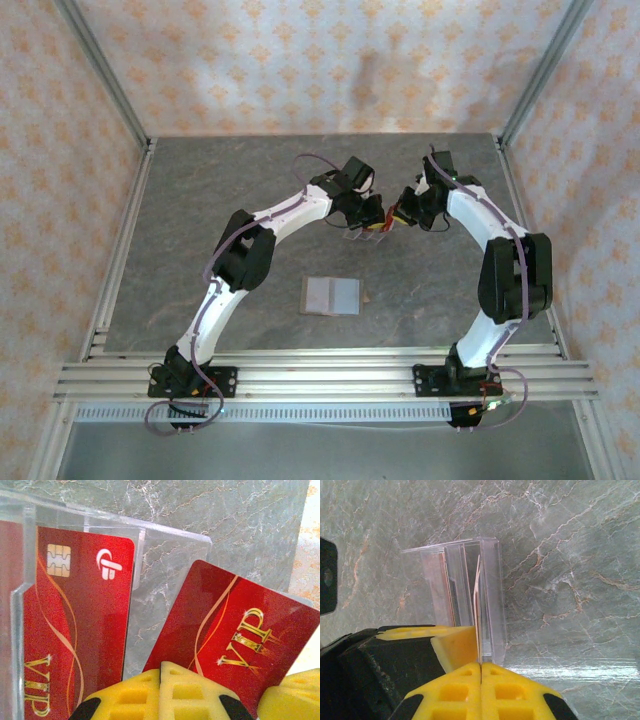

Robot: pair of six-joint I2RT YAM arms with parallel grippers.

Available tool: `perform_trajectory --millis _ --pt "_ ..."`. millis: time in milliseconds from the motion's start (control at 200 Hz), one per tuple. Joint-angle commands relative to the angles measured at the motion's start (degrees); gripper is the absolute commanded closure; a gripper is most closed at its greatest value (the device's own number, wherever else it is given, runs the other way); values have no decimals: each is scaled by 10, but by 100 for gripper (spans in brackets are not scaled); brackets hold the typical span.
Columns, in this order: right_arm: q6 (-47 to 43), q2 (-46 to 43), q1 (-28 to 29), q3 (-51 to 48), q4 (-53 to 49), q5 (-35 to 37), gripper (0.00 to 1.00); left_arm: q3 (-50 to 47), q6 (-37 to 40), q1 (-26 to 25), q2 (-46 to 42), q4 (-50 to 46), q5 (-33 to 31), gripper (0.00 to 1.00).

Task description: Put the credit cards into the card holder

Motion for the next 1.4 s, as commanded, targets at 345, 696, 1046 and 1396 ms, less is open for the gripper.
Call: perform_trajectory --millis 345,696,1046,1396 --pt "-12 -2 0 18 -18 11 100 0 7 -2 -50 -28 -44 99" --pt "-12 0 1 21 -20 11 100 -10 -26 -11 -34 20 -3 99" --pt "-10 4 1 22 -18 9 100 -29 -38 -18 -22 38 6 99" --pt "-10 2 1 23 -20 8 100 -68 -43 -21 -8 56 -2 99"
